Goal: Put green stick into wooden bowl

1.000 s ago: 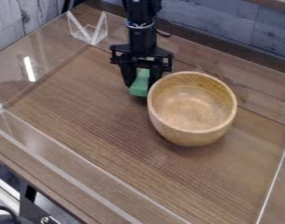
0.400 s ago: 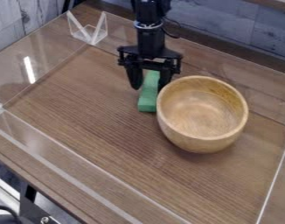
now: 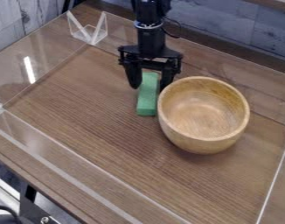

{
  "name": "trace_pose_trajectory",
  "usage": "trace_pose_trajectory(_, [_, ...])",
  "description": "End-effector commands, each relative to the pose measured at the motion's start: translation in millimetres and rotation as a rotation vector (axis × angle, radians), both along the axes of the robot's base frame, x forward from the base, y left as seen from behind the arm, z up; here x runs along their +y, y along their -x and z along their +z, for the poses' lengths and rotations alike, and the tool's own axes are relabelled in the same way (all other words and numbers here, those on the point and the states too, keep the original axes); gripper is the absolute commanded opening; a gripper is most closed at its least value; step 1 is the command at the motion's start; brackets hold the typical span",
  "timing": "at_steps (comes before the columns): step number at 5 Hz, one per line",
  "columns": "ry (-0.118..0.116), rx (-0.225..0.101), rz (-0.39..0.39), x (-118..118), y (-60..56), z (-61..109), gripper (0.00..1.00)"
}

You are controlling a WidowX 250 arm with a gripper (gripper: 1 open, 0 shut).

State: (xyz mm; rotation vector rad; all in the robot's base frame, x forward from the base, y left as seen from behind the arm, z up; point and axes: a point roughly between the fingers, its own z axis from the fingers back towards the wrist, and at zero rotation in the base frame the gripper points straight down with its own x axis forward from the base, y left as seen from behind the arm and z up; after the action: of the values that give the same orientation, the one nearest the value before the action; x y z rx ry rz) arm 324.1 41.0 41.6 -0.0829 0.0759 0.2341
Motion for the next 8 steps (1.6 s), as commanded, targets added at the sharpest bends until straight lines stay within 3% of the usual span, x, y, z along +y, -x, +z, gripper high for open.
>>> trace_pose_trajectory(1, [-0.023, -0.077, -0.006, 1.5, -5.4, 20.2, 1.0])
trace_pose_trajectory(8, [-0.046, -0.055, 0.0, 13.6, 8.2, 8.3, 1.0])
